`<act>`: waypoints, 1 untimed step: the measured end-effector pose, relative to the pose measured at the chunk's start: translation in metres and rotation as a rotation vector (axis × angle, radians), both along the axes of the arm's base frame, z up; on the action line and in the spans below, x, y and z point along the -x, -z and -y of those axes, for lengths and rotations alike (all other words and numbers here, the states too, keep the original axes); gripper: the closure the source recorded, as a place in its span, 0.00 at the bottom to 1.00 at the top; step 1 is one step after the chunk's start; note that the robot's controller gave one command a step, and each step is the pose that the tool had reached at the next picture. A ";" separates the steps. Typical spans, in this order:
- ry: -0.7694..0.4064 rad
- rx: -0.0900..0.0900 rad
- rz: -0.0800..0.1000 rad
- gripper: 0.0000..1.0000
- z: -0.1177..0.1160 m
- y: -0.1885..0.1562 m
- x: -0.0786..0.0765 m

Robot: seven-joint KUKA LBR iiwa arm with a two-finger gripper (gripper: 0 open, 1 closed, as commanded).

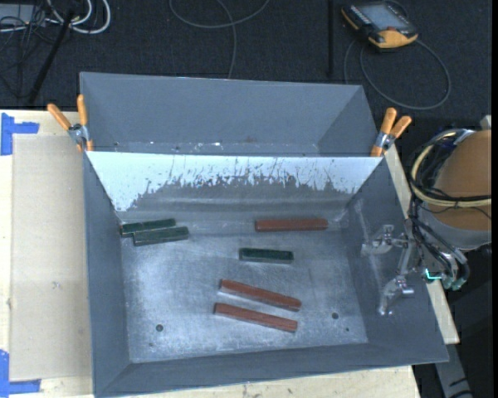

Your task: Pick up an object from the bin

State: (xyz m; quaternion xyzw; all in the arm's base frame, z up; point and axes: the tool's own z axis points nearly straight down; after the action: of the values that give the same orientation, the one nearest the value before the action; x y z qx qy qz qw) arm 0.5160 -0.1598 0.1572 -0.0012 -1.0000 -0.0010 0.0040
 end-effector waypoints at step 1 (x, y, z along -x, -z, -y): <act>-0.003 0.002 0.007 0.00 0.000 -0.004 -0.002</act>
Offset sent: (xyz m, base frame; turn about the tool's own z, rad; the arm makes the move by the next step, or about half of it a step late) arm -0.0415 0.0966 -0.0557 -0.0067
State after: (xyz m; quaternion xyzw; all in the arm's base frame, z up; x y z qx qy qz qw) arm 0.5180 -0.1593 0.1607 0.0005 -1.0000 -0.0002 0.0007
